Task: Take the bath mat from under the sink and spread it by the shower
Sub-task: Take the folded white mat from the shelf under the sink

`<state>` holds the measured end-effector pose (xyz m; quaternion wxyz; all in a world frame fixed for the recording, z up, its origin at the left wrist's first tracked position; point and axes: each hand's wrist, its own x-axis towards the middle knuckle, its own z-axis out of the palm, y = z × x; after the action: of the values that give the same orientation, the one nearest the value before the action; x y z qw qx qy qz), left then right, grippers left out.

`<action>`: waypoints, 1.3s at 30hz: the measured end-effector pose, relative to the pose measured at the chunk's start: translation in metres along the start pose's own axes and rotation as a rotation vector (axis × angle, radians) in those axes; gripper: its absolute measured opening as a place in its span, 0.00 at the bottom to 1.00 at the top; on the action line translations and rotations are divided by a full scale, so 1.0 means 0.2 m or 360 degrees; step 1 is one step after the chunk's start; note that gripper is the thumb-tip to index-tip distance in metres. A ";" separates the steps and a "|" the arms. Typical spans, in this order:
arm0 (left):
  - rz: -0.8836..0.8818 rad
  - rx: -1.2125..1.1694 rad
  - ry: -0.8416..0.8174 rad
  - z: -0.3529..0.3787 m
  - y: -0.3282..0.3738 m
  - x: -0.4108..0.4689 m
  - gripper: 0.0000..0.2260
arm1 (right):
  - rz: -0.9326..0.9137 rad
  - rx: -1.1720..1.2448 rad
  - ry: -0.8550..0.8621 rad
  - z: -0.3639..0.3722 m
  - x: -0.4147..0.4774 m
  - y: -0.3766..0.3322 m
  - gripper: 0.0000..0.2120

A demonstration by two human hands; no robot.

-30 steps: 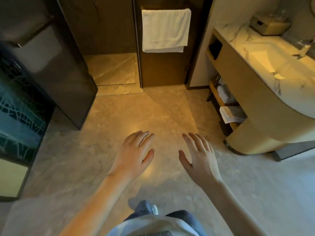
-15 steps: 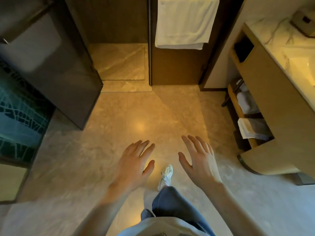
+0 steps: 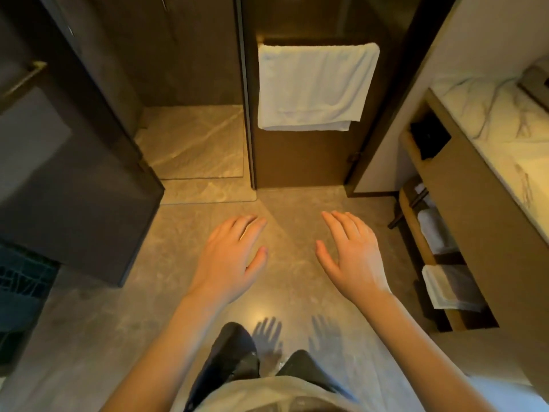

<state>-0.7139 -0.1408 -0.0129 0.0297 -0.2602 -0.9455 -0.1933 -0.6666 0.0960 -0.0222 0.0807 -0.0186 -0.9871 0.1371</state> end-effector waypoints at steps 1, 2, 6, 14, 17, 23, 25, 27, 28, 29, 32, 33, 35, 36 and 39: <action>0.0005 0.0004 -0.0029 0.02 -0.04 0.08 0.21 | 0.0009 0.0001 -0.0016 0.02 0.07 0.01 0.27; 0.0018 0.0014 -0.0070 0.05 -0.08 0.15 0.21 | 0.0021 -0.0005 -0.0032 0.06 0.14 0.03 0.27; 0.0164 0.0102 -0.0248 0.16 -0.27 0.50 0.23 | 0.0150 -0.0052 -0.0061 0.17 0.42 0.08 0.27; 0.0788 0.0106 -0.0373 0.13 -0.42 1.45 0.23 | 0.0709 -0.0008 0.0129 0.17 0.85 0.12 0.28; 0.1034 0.0044 -0.0379 0.13 -0.34 1.76 0.22 | 0.0998 0.0011 0.0281 0.14 0.91 0.15 0.28; 0.1525 -0.0048 -0.0514 0.30 0.04 2.01 0.23 | 0.1457 -0.0198 0.0641 0.10 0.76 0.23 0.26; 0.1672 -0.0112 -0.0597 0.38 0.20 1.99 0.24 | 0.1635 -0.0233 0.0699 0.08 0.66 0.26 0.26; 0.1819 -0.0234 -0.0679 0.48 0.34 1.94 0.24 | 0.1765 -0.0244 0.0802 0.09 0.53 0.29 0.25; 0.1882 -0.0281 -0.0720 0.53 0.39 1.91 0.23 | 0.1817 -0.0252 0.0820 0.11 0.47 0.31 0.24; 0.1945 -0.0303 -0.0765 0.58 0.44 1.87 0.22 | 0.1870 -0.0248 0.0811 0.13 0.41 0.33 0.24; 0.2129 -0.0268 -0.0908 0.75 0.55 1.77 0.21 | 0.1983 -0.0199 0.0670 0.23 0.25 0.41 0.24; 0.2146 -0.0250 -0.0947 0.80 0.58 1.74 0.21 | 0.2004 -0.0177 0.0608 0.27 0.21 0.45 0.24; 0.2092 -0.0246 -0.0988 0.89 0.61 1.70 0.21 | 0.2016 -0.0140 0.0526 0.31 0.14 0.53 0.25; 0.2055 -0.0251 -0.0998 0.92 0.63 1.68 0.19 | 0.2015 -0.0132 0.0522 0.32 0.11 0.58 0.24; 0.1984 -0.0222 -0.1033 1.01 0.74 1.65 0.19 | 0.2003 -0.0097 0.0564 0.31 0.04 0.75 0.23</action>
<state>-0.9158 0.2112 -0.0967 -0.1655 -0.7990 -0.5669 -0.1131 -0.6817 0.2248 -0.1219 0.1459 -0.6173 -0.7629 0.1250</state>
